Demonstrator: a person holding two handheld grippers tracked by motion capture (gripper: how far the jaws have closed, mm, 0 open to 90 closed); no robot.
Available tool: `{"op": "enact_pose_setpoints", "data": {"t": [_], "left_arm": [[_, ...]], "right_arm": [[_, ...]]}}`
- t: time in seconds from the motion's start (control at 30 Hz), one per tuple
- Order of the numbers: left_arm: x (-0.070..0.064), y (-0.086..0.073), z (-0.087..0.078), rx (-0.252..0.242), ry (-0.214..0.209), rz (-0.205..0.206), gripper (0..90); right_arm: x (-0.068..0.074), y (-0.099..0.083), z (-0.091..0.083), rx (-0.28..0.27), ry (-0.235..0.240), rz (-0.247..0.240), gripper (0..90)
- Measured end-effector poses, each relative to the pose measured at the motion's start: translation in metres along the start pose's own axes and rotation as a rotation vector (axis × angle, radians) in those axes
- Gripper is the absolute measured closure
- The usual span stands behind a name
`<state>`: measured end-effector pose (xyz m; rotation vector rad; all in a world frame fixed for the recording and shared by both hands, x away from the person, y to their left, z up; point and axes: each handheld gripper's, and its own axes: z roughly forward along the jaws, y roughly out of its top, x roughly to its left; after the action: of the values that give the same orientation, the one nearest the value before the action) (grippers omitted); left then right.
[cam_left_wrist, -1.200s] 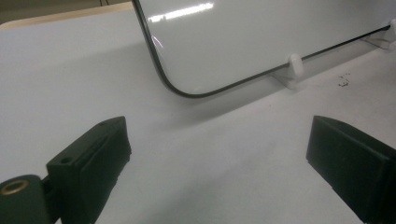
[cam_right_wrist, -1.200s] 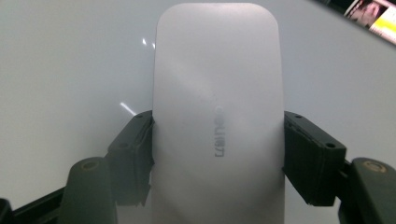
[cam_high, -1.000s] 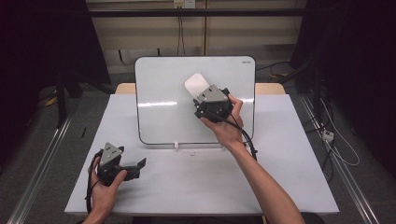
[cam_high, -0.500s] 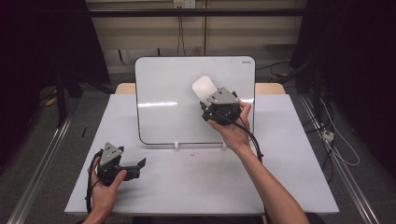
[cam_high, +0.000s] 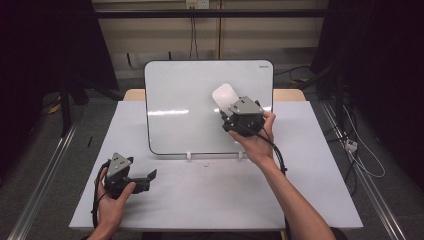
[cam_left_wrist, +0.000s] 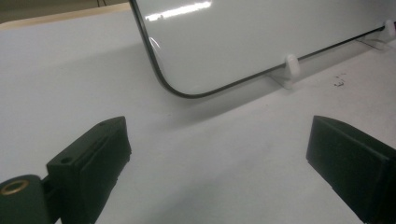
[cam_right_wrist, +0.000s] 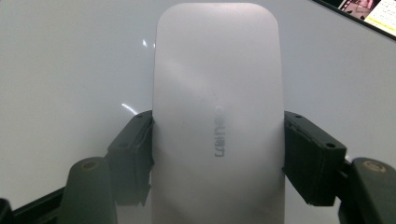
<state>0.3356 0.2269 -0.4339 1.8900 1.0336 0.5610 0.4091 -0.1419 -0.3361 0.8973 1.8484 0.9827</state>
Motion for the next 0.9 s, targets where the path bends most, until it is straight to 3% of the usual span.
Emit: {"op": "enact_pose_setpoints", "data": {"t": [0.4,0.9], "left_arm": [[0.000,-0.001,0.001,0.008,0.004,0.000,5.9],[-0.003,0.000,-0.004,-0.004,0.012,0.011,5.9]], "right_arm": [[-0.019,-0.018,-0.011,-0.001,-0.023,0.051,31.6],[-0.029,-0.040,-0.030,0.015,-0.050,0.090,31.6]]}}
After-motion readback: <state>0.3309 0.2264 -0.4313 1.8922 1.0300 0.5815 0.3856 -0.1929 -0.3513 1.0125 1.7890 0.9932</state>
